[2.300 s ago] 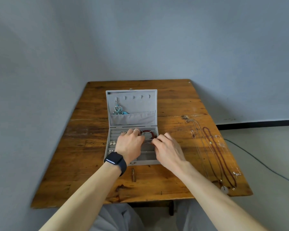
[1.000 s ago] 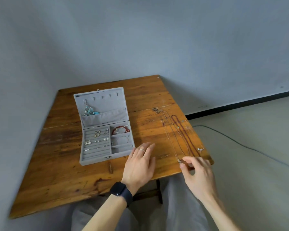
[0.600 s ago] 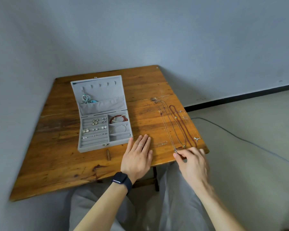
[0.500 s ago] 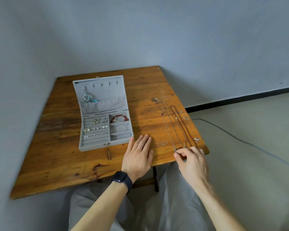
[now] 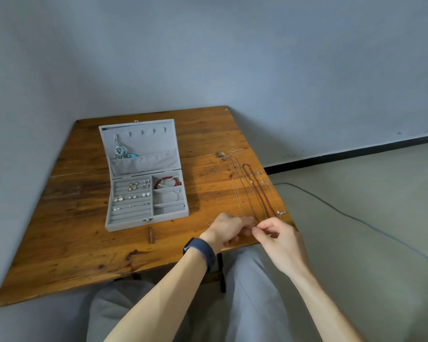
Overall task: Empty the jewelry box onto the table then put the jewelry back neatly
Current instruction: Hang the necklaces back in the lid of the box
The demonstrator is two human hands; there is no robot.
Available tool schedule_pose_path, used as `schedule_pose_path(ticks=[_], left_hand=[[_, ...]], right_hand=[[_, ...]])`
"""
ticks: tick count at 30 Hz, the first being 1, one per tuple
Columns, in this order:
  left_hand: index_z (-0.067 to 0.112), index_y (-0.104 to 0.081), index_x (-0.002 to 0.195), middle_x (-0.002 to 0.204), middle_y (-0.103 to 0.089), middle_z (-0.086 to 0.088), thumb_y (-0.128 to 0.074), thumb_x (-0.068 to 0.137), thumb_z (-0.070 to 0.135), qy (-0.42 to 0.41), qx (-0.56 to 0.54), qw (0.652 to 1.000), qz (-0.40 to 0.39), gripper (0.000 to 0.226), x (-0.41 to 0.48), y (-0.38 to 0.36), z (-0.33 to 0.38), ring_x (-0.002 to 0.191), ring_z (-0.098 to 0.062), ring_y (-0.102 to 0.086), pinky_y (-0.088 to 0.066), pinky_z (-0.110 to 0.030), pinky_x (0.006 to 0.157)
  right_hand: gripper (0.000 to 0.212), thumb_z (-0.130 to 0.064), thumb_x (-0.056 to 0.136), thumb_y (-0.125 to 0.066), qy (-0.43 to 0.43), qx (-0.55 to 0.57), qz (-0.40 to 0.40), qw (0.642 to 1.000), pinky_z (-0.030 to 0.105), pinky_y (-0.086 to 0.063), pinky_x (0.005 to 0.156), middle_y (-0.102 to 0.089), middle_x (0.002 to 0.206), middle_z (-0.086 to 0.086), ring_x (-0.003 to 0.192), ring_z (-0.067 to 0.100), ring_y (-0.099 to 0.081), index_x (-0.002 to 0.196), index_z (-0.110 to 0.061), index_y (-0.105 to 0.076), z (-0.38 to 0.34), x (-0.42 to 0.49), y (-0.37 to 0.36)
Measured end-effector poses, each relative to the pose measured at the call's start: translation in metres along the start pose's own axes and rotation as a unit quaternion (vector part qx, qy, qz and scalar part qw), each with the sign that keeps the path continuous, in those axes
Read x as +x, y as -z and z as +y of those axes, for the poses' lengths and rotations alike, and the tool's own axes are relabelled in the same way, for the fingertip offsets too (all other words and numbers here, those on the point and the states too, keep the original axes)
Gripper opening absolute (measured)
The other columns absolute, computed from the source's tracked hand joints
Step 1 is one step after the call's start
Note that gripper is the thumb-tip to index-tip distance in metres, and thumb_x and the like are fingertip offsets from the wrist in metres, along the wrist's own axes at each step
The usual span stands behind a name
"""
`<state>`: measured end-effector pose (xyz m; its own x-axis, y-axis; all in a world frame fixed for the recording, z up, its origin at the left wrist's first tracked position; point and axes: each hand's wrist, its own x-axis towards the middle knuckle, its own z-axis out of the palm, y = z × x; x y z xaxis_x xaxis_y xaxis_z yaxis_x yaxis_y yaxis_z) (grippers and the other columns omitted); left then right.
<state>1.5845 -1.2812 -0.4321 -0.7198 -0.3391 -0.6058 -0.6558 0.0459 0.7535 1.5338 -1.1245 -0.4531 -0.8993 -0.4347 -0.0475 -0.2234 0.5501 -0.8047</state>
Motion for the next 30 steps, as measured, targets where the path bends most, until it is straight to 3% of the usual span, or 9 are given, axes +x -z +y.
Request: schedule_pose_path(ticks=[3,6,10,17,23,30], left_hand=[[0.023,-0.069,0.071,0.066,-0.057,0.003,-0.072,0.081,0.041,0.009,-0.048,0.999,-0.007,0.021,0.005,0.000,0.005,0.058,-0.013,-0.044,-0.031,-0.023,0.050],[0.020,-0.076,0.089,0.078,-0.066,0.006,-0.074,0.082,0.034,0.017,-0.145,0.989,-0.029,0.016,0.005,0.000,0.012,0.064,-0.013,-0.049,-0.031,-0.026,0.056],[0.008,-0.077,0.106,0.083,-0.069,0.004,-0.072,0.088,0.032,-0.016,-0.120,0.993,0.014,0.030,0.007,0.009,0.027,0.067,-0.013,-0.055,-0.034,-0.025,0.057],[0.015,-0.072,0.099,0.082,-0.065,0.002,-0.070,0.090,0.023,-0.048,-0.247,0.968,-0.003,0.012,0.009,0.038,0.054,0.063,-0.011,-0.055,-0.035,-0.025,0.060],[0.020,-0.068,0.104,0.078,-0.061,0.006,-0.064,0.095,0.024,-0.076,-0.303,0.949,0.035,0.011,0.004,0.080,0.050,0.063,-0.010,-0.056,-0.037,-0.025,0.060],[0.017,-0.060,0.085,0.078,-0.061,0.005,-0.060,0.090,0.026,-0.056,-0.352,0.932,0.065,0.011,-0.021,0.151,0.031,0.064,-0.012,-0.054,-0.036,-0.025,0.064]], right_hand=[[0.008,-0.037,0.081,-0.075,-0.002,0.005,0.010,1.000,0.023,-0.051,0.072,-0.067,0.078,-0.029,0.078,-0.007,-0.063,0.077,-0.036,-0.069,0.002,-0.005,0.003],[0.007,-0.037,0.082,-0.074,0.001,0.017,0.014,1.000,0.024,-0.052,0.073,-0.068,0.079,-0.029,0.078,-0.007,-0.063,0.077,-0.036,-0.069,0.004,-0.010,0.004],[0.004,-0.038,0.084,-0.072,0.003,0.042,0.013,0.999,0.020,-0.051,0.074,-0.069,0.084,-0.029,0.083,-0.008,-0.062,0.082,-0.036,-0.069,0.004,-0.011,0.007],[0.004,-0.029,0.085,-0.074,0.024,0.108,0.012,0.994,0.006,-0.043,0.068,-0.070,0.083,-0.022,0.085,-0.008,-0.062,0.084,-0.031,-0.070,-0.001,-0.011,0.009],[0.005,-0.026,0.085,-0.075,0.048,0.140,0.012,0.989,0.009,-0.046,0.070,-0.070,0.084,-0.023,0.085,-0.003,-0.063,0.084,-0.029,-0.071,-0.008,-0.009,0.006],[0.007,-0.024,0.084,-0.074,0.067,0.117,-0.029,0.990,0.011,-0.048,0.070,-0.070,0.081,-0.019,0.083,-0.001,-0.064,0.082,-0.029,-0.070,-0.019,-0.007,-0.013]])
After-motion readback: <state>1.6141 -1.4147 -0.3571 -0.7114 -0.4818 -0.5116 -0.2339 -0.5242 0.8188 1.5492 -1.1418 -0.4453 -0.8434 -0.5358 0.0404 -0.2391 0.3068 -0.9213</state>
